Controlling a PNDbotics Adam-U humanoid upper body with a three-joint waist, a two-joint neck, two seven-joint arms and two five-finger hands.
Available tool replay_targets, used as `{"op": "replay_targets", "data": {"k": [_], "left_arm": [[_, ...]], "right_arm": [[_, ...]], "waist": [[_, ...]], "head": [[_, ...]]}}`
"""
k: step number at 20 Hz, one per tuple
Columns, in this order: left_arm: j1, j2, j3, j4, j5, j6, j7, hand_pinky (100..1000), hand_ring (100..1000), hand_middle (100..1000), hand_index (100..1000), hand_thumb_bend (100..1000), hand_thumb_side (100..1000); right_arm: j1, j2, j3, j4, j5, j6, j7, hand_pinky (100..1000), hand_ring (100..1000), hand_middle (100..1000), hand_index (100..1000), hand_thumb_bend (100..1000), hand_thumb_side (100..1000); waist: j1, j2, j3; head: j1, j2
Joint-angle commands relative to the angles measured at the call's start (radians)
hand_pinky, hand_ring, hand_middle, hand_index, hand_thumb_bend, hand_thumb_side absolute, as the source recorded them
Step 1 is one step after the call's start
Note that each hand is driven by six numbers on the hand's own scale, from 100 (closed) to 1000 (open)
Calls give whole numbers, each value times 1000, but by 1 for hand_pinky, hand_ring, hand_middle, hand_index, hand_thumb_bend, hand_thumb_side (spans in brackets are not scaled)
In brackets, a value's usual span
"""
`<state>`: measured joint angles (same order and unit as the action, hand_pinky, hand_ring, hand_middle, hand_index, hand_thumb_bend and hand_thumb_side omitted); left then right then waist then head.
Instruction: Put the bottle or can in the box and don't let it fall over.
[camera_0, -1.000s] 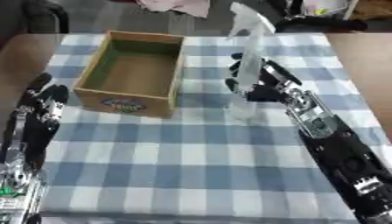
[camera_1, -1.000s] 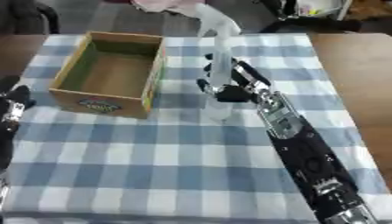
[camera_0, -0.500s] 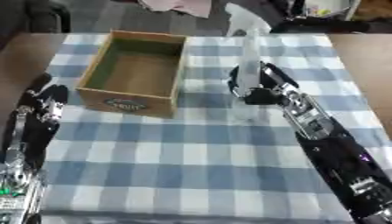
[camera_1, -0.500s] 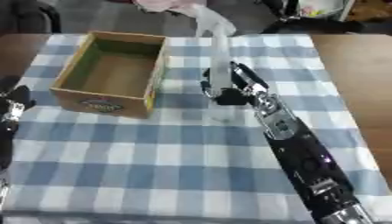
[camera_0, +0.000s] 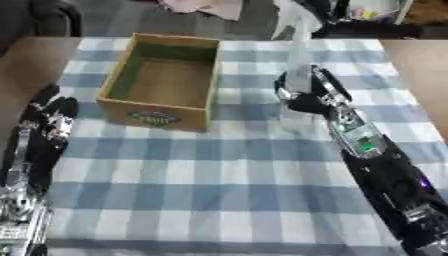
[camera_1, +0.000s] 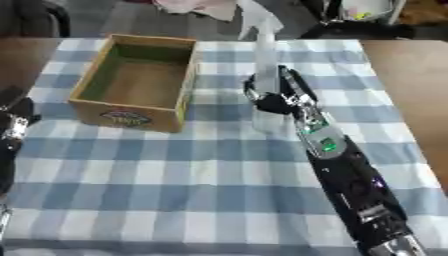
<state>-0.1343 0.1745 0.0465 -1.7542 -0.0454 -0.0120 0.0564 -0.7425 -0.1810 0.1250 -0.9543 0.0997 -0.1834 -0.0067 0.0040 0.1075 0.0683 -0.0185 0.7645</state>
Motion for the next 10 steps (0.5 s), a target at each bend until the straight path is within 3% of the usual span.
{"op": "replay_targets", "data": {"k": [1, 5, 10], "left_arm": [[-13, 8, 3, -15, 2, -1, 1, 850, 954, 936, 953, 406, 624], [-15, 10, 4, -17, 2, -1, 1, 850, 953, 936, 953, 407, 623], [-26, 10, -1, -19, 3, -1, -2, 850, 953, 936, 953, 404, 623]], "right_arm": [[-23, -25, 15, -43, -19, 2, -53, 776, 448, 105, 215, 100, 100], [-41, -42, 35, -93, -50, 10, -80, 777, 452, 106, 216, 100, 100], [-107, -97, 53, -147, -86, 29, -52, 784, 456, 108, 220, 100, 100]], "waist": [[0, -14, 1], [1, -14, 4], [3, -9, 29]], "head": [[2, 5], [1, 2], [-28, -14]]}}
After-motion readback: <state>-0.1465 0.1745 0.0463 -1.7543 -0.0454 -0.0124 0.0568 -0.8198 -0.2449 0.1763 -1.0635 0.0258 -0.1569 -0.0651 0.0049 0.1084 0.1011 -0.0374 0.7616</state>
